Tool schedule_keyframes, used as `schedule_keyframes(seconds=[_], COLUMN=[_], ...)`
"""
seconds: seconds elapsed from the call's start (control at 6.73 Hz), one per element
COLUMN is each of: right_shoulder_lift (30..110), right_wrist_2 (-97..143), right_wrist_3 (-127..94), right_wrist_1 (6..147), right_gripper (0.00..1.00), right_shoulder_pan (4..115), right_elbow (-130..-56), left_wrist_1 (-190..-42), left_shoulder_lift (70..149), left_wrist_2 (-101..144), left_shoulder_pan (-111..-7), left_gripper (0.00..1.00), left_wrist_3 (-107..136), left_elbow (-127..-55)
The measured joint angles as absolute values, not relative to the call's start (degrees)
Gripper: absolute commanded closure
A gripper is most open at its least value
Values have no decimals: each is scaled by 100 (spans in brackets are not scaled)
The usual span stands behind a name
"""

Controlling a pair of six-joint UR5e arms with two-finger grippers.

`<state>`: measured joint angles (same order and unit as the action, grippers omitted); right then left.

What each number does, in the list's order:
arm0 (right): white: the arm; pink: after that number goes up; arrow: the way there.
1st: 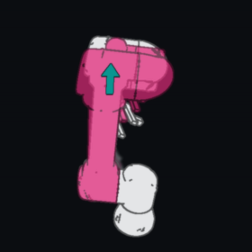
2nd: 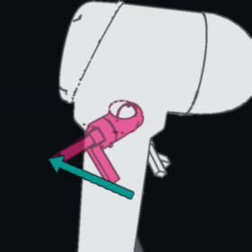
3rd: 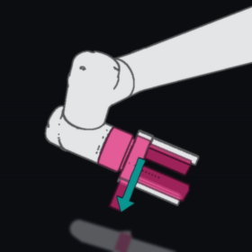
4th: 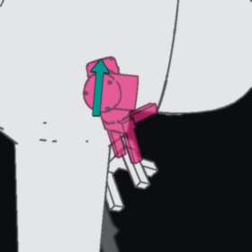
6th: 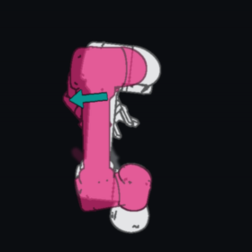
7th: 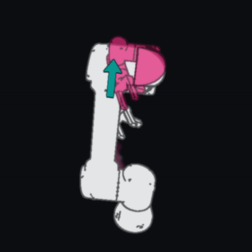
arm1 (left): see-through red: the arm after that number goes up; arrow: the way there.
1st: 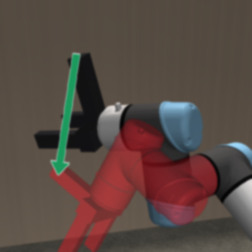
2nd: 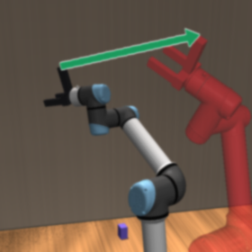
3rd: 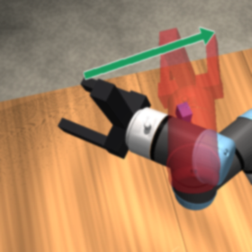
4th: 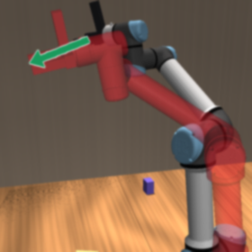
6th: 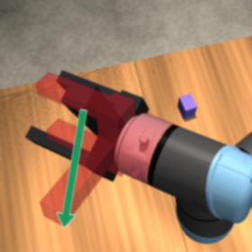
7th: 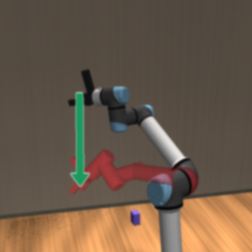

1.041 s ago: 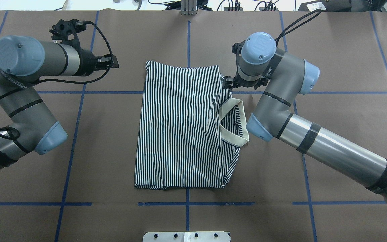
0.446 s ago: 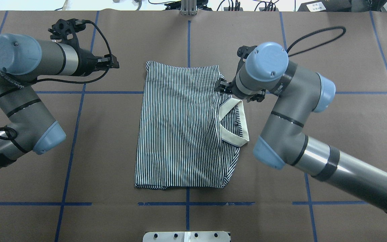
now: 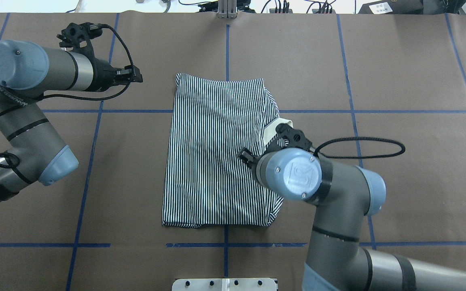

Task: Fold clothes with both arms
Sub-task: 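Move the right gripper down to the shirt's corner nearest the robot, then move the left gripper down to the other near corner of the shirt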

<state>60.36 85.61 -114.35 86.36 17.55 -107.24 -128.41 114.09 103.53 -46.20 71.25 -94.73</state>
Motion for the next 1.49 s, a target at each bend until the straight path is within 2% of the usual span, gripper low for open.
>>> schedule_keyframes(seconds=[0.3,0.59,0.74,0.89,1.19,1.34,1.49], right_shoulder_lift=[6298,6475,6475,6466,6481,6475,6461], right_wrist_2=[8075,8021,8017,8016,8016,8013,8010], right_wrist_3=[-11985,-12212,-12264,-12283,-12287,-12290,-12293], right_wrist_1=[9061,9151,9164,9171,9170,9170,9173], right_gripper=[15,34,38,50,50,60,89], right_shoulder_pan=[1177,890,816,789,783,775,767], right_elbow=[-10929,-10906,-10892,-10886,-10864,-10842,-10814], left_wrist_1=[-12841,-12841,-12841,-12841,-12841,-12843,-12847], left_shoulder_lift=[11413,11422,11428,11434,11437,11436,11432], left_wrist_2=[10353,10353,10353,10353,10354,10354,10354], left_shoulder_pan=[-4635,-4635,-4633,-4632,-4632,-4632,-4632], left_gripper=[50,50,50,50,50,50,50], left_wrist_3=[7128,7158,7213,7251,7274,7277,7277], left_elbow=[-9461,-9462,-9468,-9471,-9474,-9478,-9481])
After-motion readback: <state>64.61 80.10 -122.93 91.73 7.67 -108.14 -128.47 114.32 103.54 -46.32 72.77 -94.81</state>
